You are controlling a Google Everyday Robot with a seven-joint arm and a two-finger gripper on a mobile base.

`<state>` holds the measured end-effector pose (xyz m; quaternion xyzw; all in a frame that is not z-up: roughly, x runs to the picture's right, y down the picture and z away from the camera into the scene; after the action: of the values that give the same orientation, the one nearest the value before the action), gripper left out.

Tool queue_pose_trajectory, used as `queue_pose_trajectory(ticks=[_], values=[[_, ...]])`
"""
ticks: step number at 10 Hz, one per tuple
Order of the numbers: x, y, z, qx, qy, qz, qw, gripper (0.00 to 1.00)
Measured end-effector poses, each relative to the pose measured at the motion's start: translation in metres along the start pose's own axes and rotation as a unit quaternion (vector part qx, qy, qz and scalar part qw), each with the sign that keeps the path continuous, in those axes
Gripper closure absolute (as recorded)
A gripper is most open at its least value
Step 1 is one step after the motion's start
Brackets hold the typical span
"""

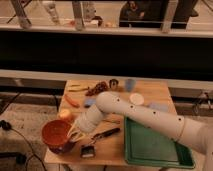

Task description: Stack bowls on top of each other

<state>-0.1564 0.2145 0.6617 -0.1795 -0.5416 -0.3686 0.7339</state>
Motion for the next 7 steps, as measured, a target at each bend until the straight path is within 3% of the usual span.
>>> queue_pose_trajectory(ticks=[5, 7], values=[[-0.0020, -0.0015, 0.0038, -0.031, 0.031, -0.004, 0.9991, 1.00], [-0.0003, -0.0003, 0.0029, -0.034, 0.043, -0.002, 0.9985, 1.00]])
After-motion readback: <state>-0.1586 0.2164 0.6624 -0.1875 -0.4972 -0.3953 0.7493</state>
